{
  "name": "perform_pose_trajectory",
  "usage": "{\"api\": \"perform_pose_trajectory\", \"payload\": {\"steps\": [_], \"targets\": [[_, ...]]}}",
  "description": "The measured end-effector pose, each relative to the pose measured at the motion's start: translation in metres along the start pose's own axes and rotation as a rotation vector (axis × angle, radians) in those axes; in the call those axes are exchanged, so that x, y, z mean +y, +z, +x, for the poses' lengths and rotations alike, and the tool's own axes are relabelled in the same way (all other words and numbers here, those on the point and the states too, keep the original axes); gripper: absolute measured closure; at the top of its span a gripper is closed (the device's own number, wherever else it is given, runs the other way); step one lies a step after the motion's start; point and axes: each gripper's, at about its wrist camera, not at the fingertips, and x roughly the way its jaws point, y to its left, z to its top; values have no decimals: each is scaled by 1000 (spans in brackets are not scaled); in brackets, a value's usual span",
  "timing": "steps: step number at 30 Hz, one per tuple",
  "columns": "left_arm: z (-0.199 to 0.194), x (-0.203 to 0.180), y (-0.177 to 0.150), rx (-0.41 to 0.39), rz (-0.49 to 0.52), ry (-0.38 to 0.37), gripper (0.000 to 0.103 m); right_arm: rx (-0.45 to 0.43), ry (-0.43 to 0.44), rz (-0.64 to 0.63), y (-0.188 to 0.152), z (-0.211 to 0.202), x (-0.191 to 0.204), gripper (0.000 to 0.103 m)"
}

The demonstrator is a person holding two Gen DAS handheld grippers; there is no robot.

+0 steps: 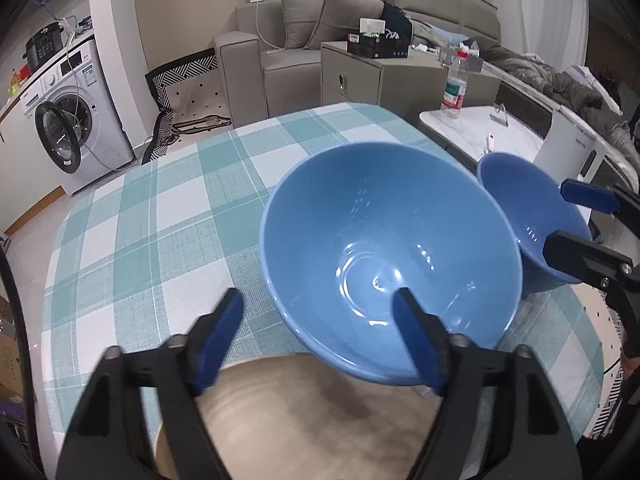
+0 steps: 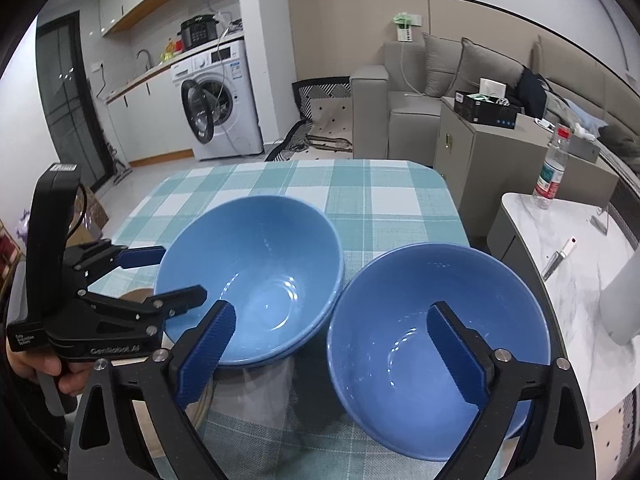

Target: Organize plates and bowls

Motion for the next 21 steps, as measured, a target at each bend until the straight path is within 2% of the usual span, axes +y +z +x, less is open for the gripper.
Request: {"api": "perform_pose_trajectory", "payload": {"steps": [1,4,9,11,21], "targets": [[-2,0,1,-8,-6,-10,21,-6,-3,8,-1,-3,-2,2],[-9,-1,2,-19,-34,-31,8,-14,-6,29,-4,-9,-7,1],[-19,-9,1,-39,-39,-36,5,-32,-7,49,-11,-20,-13,1],[-22,-13,1,-50,-36,-27,1,-30,-13,49,-14,-22,-16,1],[-33,-34,-2,-88,-27,-7,0,-58,-44,88,-24,-39,-43,1]]}}
